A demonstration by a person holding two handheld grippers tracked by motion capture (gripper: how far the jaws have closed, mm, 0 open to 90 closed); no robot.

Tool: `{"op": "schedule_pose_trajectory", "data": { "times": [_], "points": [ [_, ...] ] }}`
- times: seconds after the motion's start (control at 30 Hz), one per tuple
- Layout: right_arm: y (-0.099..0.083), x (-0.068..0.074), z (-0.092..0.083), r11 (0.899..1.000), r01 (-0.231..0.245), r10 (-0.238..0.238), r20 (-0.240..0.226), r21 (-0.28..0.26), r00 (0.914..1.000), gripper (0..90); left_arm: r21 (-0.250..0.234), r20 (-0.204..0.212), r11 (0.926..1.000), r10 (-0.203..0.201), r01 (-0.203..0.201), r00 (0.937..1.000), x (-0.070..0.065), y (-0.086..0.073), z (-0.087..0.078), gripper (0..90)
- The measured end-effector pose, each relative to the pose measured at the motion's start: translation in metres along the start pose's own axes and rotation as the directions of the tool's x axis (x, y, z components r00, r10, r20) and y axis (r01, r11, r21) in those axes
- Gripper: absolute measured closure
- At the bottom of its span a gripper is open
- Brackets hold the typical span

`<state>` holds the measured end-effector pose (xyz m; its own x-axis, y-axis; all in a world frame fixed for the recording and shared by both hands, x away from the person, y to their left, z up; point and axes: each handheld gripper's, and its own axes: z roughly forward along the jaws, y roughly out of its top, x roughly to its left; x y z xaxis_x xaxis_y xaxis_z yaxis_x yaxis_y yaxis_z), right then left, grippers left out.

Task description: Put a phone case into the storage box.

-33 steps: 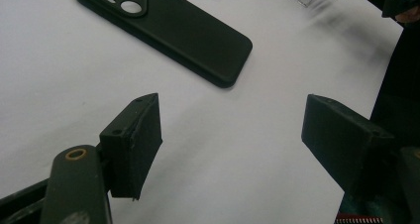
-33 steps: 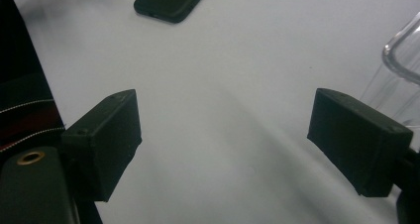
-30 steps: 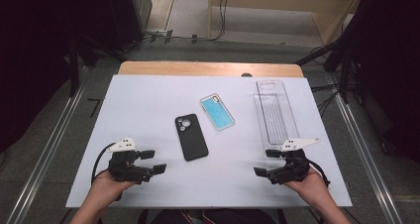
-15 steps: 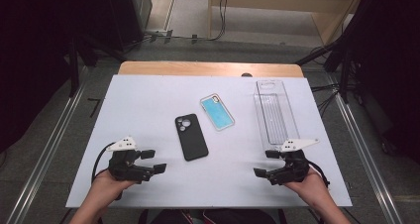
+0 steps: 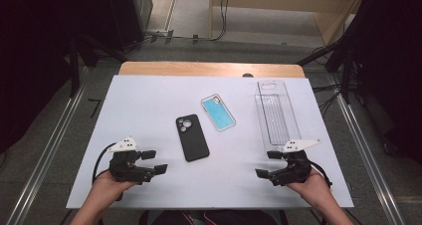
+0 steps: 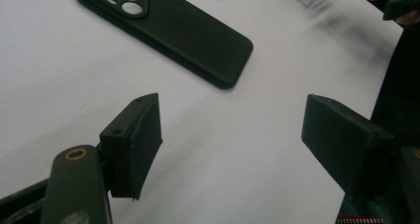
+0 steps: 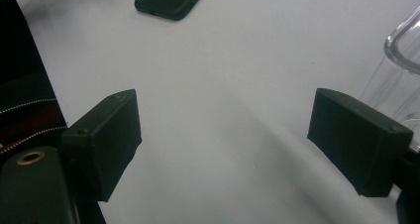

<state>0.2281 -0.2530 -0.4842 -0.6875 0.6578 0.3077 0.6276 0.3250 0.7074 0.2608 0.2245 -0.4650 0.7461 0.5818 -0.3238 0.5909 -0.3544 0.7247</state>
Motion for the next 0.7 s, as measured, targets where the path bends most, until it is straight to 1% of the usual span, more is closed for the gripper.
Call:
{"op": "schedule_pose_trajectory", "data": {
  "times": [0.17, 0.43, 0.7],
  "points": [
    [-0.0001, -0.0003, -0.0002, 1.000, -0.001, 0.001, 0.002, 0.001, 1.0000, 11.3, 0.005, 0.003, 1.0000, 0.008, -0.008, 1.0000, -0.0009, 0.0000, 0.0014, 24.1],
    [0.0002, 0.0011, 0.0016, 1.000, 0.001, -0.001, -0.001, 0.005, 1.0000, 11.3, 0.004, 0.000, 1.0000, 0.004, -0.004, 1.0000, 0.0004, -0.0002, 0.0008, 24.1],
    [0.0012, 0.0025, 0.0036, 1.000, 0.015, -0.015, -0.008, 0.004, 0.9999, 11.3, 0.004, 0.001, 1.0000, 0.003, -0.003, 1.0000, 0.0008, 0.0001, 0.0005, 24.1]
  ]
}}
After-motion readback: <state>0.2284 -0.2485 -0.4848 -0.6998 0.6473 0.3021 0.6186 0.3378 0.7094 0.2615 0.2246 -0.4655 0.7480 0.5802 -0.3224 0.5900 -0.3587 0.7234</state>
